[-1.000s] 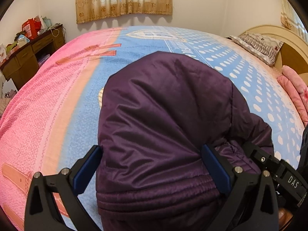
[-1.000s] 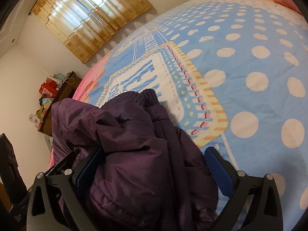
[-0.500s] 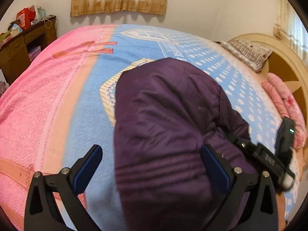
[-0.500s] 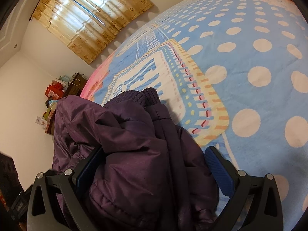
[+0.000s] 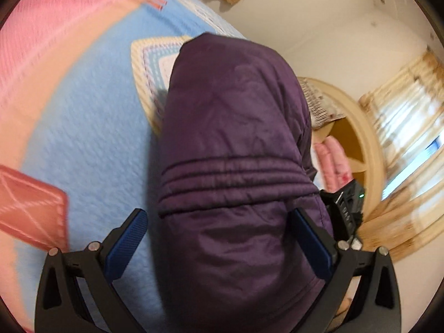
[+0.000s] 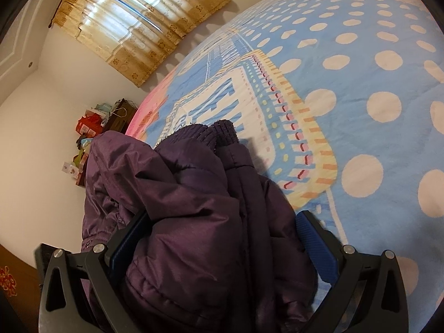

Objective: Fold large clothes
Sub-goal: 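Carry the lifted jacket bundle with both tools across the bedspread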

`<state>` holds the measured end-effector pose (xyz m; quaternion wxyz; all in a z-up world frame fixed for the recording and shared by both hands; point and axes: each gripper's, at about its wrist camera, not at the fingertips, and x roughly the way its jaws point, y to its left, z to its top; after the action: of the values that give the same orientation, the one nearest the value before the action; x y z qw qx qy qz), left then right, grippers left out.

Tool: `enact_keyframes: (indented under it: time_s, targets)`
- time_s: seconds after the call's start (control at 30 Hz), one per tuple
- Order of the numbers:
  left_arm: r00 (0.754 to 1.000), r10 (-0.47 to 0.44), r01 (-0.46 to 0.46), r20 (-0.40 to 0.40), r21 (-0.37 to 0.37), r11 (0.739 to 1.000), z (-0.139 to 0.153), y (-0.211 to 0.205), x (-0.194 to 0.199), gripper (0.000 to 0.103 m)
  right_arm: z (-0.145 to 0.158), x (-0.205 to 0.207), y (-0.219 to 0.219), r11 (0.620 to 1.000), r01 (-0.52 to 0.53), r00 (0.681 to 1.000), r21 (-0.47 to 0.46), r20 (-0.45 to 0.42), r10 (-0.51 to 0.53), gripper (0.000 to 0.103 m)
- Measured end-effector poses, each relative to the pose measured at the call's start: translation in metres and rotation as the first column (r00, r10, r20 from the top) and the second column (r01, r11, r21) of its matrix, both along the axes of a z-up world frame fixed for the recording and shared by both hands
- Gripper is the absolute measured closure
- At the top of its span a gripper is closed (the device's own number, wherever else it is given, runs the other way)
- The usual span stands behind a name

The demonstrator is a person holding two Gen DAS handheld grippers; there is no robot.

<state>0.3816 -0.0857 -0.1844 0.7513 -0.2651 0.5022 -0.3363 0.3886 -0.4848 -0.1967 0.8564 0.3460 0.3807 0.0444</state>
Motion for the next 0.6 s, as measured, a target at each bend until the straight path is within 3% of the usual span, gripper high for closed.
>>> enact_keyframes:
  time_s: [0.1, 0.17, 0.3, 0.37, 0.6]
  targets:
    - [1.0, -0.011, 0.011, -0.009, -0.054, 0.998, -0.007, 0.0, 0.0, 0.0, -0.001, 0.0, -0.002, 1.0, -0.015, 1.0, 0.022, 0.02, 0.015, 0.001]
    - [1.0, -0.021, 0.021, 0.02, -0.035, 0.999, -0.003, -0.004, -0.001, 0.0, -0.002, 0.003, -0.002, 0.998, -0.052, 0.999, 0.036, 0.016, 0.052, 0.002]
    - [0.993, -0.044, 0.041, 0.112, 0.032, 0.999, 0.015, -0.016, -0.003, 0.004, -0.002, 0.008, -0.003, 0.989, -0.129, 0.992, 0.068, 0.013, 0.128, 0.01]
    - [0.991, -0.045, 0.036, 0.13, 0.07, 0.997, 0.023, -0.024, -0.005, 0.007, -0.003, 0.008, -0.005, 0.983, -0.148, 0.989, 0.108, 0.029, 0.146, 0.024]
    - [0.963, -0.063, 0.002, 0.262, 0.223, 0.975, 0.06, -0.061, -0.027, 0.022, -0.009, -0.004, -0.012, 0.959, -0.162, 0.985, 0.234, 0.088, 0.145, 0.039]
